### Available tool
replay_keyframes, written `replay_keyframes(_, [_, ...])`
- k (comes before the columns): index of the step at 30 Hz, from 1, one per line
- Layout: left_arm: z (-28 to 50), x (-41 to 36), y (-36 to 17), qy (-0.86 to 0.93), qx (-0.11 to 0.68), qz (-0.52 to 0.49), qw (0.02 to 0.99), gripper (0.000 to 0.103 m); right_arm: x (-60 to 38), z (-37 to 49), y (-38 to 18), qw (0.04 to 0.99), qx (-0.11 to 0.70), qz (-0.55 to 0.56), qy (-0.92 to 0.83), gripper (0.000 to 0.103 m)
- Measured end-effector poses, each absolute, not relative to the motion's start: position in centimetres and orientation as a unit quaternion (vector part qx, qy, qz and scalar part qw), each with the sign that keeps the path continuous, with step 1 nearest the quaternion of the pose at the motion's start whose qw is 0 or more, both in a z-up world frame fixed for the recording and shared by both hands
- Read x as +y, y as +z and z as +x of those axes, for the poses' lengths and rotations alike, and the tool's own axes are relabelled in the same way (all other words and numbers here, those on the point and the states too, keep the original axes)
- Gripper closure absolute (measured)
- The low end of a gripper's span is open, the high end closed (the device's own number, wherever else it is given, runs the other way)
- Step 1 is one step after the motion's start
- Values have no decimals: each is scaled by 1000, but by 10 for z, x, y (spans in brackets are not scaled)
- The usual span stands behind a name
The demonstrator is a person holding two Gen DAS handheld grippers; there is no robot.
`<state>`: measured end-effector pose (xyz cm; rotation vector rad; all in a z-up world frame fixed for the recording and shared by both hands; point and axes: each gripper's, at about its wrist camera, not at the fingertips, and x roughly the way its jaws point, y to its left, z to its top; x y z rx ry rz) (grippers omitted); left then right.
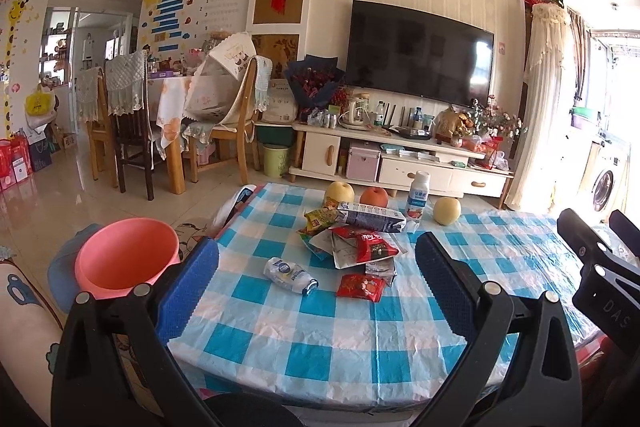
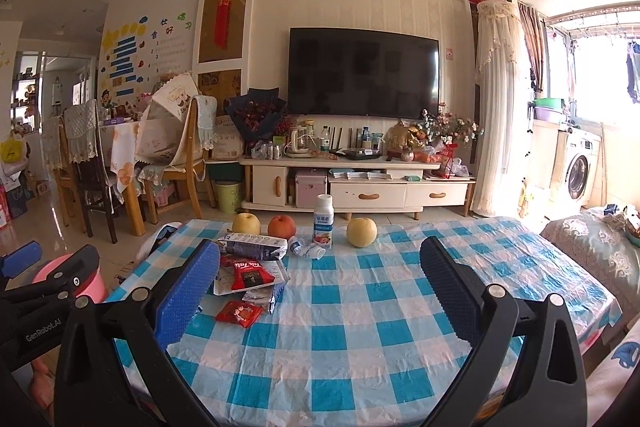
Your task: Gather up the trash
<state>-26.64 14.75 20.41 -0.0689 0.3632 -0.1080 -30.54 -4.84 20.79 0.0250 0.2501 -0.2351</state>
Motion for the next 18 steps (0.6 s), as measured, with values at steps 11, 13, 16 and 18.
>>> replay_keyframes(11, [-275,150,204,-58,174,-42,982,4,-47,-310,205,986,114,13,-120,4])
replay_keyframes(13, [-275,150,204,-61,174,-43,982,4,-48,-311,204,987,110,14,-118,4])
replay_keyframes(16, [-273,150,201,-67,179,-47,980,4,-48,-310,200,988,109,16,-111,4])
replay_keyframes(18, [-273,150,200,-67,178,-46,981,4,-48,-307,197,988,115,18,-106,4])
